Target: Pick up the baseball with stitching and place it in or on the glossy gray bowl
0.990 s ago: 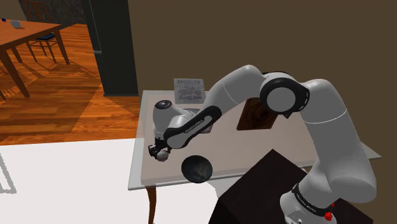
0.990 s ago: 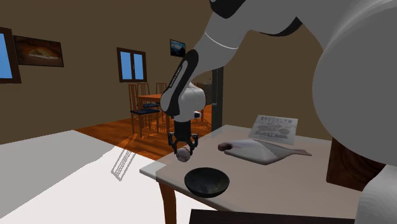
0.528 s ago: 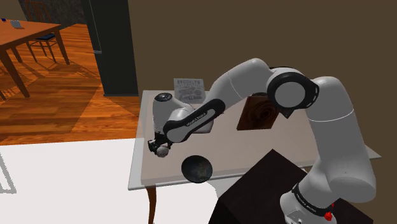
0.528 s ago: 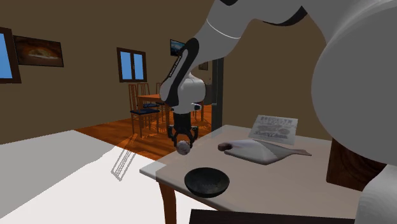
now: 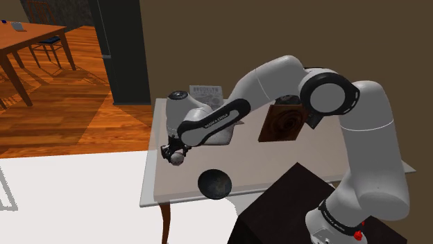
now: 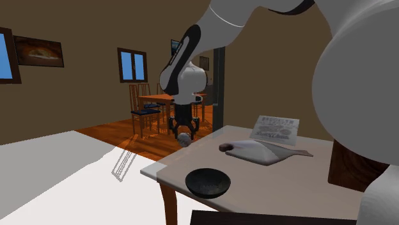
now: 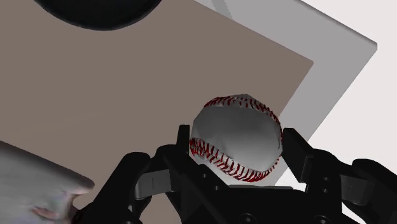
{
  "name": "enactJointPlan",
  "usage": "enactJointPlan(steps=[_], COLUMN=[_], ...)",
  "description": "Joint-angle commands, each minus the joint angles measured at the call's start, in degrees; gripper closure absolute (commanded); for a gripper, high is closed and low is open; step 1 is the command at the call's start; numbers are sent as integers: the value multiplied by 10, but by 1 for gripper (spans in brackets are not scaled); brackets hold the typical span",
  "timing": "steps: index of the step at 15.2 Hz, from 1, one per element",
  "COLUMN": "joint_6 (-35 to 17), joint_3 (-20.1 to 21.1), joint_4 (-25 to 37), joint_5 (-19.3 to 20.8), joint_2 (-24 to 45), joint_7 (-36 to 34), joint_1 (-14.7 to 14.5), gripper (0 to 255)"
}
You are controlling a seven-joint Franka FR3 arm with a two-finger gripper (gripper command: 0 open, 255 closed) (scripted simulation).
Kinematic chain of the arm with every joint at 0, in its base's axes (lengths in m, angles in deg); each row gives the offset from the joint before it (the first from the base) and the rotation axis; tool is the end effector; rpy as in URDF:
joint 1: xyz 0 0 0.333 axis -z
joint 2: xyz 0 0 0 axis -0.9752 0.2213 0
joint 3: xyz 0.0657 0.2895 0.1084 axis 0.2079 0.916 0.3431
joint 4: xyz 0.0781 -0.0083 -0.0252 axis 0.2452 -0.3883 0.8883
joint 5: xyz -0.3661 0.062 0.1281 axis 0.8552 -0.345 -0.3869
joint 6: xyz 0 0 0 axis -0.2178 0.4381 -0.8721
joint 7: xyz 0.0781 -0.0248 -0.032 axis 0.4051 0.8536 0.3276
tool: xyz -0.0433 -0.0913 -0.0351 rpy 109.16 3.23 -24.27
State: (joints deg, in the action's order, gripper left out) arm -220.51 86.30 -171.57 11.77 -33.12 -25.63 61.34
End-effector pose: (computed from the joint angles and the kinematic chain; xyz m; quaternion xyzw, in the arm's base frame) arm 0.5936 0.3320 0.2353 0.9981 -0.0548 0.0271 0.0001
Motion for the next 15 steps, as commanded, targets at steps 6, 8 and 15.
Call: enactJointPlan(steps=[6, 8, 15], joint_6=[-76, -98, -165], joint_3=[14, 18, 36], joint_4=[-198, -256, -444], joint_5=[-14, -21, -69], joint_2=[-125, -162, -292], joint_7=[5, 11, 53], joint_1=[37, 48, 85], gripper=[255, 255, 255])
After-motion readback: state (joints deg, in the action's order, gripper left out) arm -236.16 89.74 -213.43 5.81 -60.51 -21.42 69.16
